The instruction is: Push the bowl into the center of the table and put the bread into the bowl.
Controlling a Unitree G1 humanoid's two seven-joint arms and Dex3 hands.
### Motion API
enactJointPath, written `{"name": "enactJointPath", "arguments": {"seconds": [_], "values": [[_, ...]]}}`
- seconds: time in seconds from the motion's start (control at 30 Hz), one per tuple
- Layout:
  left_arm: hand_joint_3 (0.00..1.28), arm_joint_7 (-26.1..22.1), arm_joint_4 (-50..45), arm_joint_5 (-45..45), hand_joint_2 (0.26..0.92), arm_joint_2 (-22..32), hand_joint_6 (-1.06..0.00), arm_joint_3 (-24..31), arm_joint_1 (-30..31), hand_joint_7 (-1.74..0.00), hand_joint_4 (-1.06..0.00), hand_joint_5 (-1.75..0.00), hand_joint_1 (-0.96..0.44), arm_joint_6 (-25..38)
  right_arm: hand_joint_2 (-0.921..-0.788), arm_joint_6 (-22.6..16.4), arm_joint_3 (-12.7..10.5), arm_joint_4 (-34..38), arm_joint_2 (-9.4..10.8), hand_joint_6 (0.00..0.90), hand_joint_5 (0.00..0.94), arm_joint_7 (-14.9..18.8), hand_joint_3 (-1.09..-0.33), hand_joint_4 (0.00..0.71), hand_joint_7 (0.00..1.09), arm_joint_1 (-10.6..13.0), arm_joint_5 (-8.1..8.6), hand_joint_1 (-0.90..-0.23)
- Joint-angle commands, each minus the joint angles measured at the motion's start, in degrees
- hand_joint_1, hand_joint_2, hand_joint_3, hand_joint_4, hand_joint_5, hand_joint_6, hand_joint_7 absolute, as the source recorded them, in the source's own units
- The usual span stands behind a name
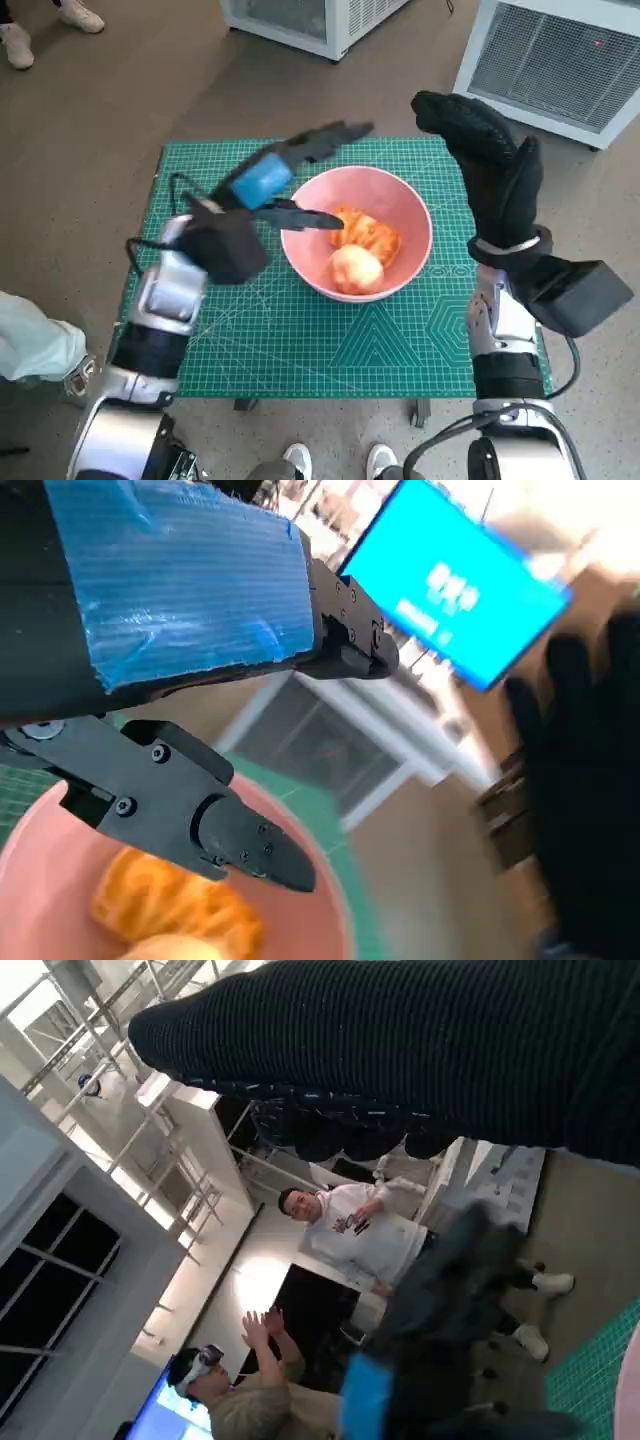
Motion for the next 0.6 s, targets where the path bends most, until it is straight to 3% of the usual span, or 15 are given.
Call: {"name": "enactJointPath", "arguments": {"seconds": [0.03, 0.27, 0.6], "values": [[0.09, -0.7, -4.1, -5.8, 0.917, -1.2, -0.32, 3.2, 2.7, -0.01, -0.22, 0.0, -0.56, -1.0, -0.921, 0.7, -0.3, 0.5, 0.1, 0.059, 0.0, -0.5, -0.727, 0.226, 0.52, 0.4, -0.23, -0.703], [0.18, 0.1, -4.7, -12.9, 0.921, -5.1, -0.31, 6.9, 5.3, -0.01, -0.2, 0.0, -0.57, -5.2, -0.921, 0.7, -0.2, 1.2, 0.1, 0.058, 0.0, -1.1, -0.73, 0.224, 0.52, -0.4, -0.86, -0.69], [0.29, 2.2, 0.2, -15.2, 0.921, -9.1, -0.31, 9.9, 6.1, -0.01, -0.2, 0.0, -0.68, -13.1, -0.921, 0.9, 0.2, 1.4, -0.1, 0.056, 0.0, -2.6, -0.742, 0.221, 0.52, -1.2, -2.04, -0.679]]}}
